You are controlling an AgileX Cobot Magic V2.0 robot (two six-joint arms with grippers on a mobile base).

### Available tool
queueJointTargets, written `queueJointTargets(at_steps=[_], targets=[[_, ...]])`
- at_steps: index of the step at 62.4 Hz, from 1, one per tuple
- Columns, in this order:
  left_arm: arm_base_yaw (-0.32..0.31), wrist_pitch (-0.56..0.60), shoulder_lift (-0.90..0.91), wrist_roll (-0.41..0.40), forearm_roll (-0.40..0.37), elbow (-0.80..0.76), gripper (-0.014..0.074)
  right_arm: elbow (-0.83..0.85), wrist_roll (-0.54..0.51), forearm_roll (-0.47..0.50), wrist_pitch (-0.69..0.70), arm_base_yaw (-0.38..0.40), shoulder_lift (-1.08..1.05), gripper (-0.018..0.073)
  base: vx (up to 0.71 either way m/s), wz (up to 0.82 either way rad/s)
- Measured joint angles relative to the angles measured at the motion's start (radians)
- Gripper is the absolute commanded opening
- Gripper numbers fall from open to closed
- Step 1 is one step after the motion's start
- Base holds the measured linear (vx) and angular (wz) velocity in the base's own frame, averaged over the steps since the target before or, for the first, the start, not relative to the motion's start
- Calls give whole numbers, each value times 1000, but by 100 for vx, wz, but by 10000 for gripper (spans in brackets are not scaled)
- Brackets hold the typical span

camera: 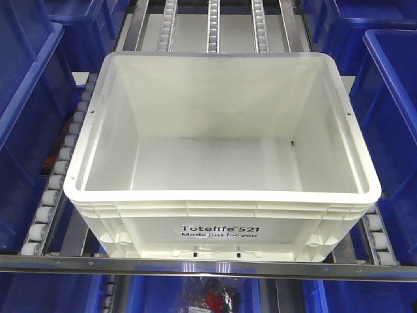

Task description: Move bin from left to right shelf

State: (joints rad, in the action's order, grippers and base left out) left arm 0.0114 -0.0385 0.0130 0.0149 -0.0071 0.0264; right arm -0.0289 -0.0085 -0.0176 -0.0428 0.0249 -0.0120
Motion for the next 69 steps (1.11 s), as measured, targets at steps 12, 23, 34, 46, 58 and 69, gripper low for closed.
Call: queueJointTargets(at_steps=[12,23,34,46,58,69], targets=[[0,0,0,0,0,0,38,0,0,0,0,0,0,-9,0,0],[0,0,0,0,0,0,38,0,0,0,0,0,0,-9,0,0],[0,0,0,0,0,0,38,0,0,0,0,0,0,-9,0,0],[0,0,0,0,1,0,38,0,0,0,1,0,0,-9,0,0],[0,6,0,0,7,0,38,0,0,0,43,0,0,-9,0,0],[0,87,0,-5,7,-27,38,7,0,0,68,0,0,-9,0,0]])
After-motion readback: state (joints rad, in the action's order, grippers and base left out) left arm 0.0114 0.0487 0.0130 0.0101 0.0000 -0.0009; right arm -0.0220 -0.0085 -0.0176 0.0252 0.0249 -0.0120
